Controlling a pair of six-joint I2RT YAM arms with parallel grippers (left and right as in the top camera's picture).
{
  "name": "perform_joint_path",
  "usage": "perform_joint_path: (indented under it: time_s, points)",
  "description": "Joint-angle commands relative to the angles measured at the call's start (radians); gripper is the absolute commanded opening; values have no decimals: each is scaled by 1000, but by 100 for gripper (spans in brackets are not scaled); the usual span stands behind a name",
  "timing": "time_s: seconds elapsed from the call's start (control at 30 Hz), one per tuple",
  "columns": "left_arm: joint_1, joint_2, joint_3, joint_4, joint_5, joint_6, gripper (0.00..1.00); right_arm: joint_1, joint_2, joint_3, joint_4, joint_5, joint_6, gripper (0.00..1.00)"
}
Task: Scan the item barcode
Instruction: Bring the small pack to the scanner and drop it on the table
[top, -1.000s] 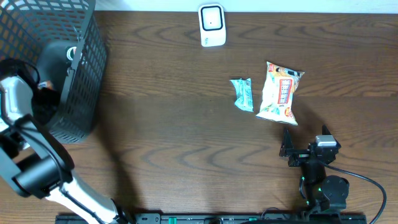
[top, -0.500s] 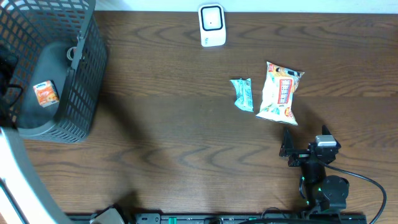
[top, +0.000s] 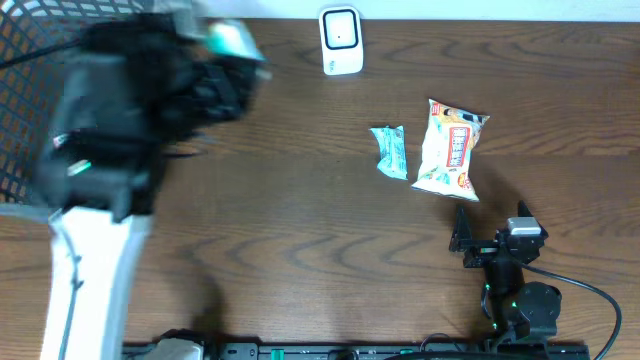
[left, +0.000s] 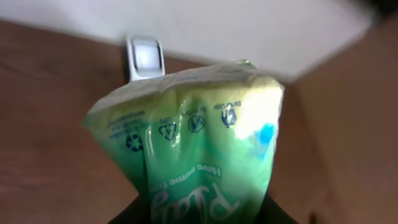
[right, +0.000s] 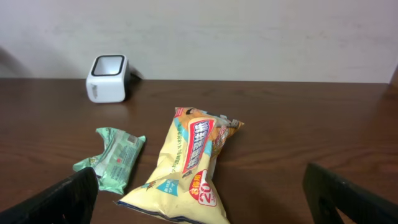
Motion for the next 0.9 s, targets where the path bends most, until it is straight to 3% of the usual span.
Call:
perform_joint_path:
  time_s: [0.0,0.17,0.4,0.47,0.67,0.7,0.77,0.87]
  points:
    - [-150,115,-13,-16,-221,89,31,9,-6,-2,-3,5,-8,99]
    - [-289,306,-13,-12,-377,88,31,9,-6,-2,-3,5,-8,99]
    - [-383,565,-13,6,-376,87,32,9,-6,-2,-3,5,-8,99]
    - [-394,617,-13,13,-375,87,41,9,-6,-2,-3,5,-8,99]
    - [-405,698,-13,30,-372,79,42,9,-6,-2,-3,5,-8,99]
    - [-405,698,-13,35,-372,79,46,9,-6,-2,-3,5,-8,99]
    - [-405,697,-13,44,-371,79,63,9,-6,-2,-3,5,-8,99]
    - [-405,696,-13,44,-371,80,68,9,-6,-2,-3,5,-8,99]
